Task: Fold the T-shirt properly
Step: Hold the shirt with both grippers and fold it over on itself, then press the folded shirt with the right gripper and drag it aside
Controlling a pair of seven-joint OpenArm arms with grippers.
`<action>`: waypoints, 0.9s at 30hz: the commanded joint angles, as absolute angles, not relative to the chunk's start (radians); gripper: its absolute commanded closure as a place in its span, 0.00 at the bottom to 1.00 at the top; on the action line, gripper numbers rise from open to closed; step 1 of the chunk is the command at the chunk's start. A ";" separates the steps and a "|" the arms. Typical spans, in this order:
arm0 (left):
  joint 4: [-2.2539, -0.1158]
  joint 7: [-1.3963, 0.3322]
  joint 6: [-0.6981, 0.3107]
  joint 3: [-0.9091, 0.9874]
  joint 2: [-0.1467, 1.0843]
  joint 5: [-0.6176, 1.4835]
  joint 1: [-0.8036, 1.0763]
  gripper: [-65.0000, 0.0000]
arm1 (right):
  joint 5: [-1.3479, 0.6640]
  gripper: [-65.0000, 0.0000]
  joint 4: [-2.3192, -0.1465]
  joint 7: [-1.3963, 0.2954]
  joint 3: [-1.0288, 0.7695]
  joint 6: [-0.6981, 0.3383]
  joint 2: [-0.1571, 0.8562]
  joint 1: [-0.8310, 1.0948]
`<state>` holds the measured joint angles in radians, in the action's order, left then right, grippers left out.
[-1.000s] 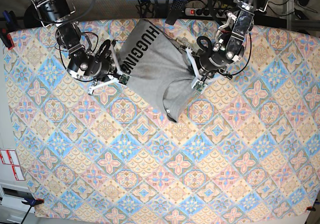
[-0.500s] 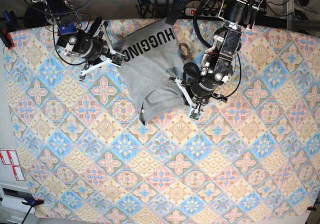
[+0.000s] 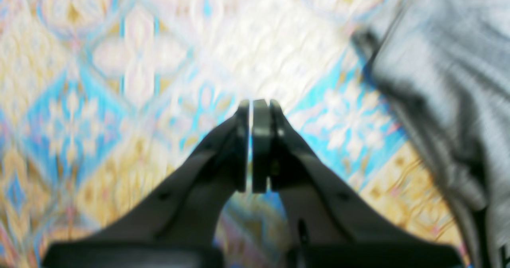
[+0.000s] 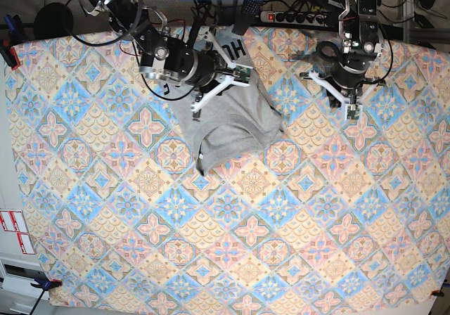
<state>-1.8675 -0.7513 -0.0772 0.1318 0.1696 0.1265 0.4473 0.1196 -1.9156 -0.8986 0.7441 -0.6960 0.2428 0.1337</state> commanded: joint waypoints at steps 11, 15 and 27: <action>-1.920 -0.736 -0.074 0.260 0.088 0.122 0.486 1.00 | 0.104 0.98 -1.609 -0.872 0.811 -0.698 0.041 -0.041; -1.934 -0.737 -0.074 0.265 0.071 0.122 0.481 1.00 | 0.104 0.98 -1.474 -0.871 0.803 -0.698 -0.005 -0.082; -1.942 -0.731 -0.074 0.265 0.073 0.156 0.478 1.00 | 0.110 0.98 -1.196 -0.808 0.618 -0.698 -0.039 -0.130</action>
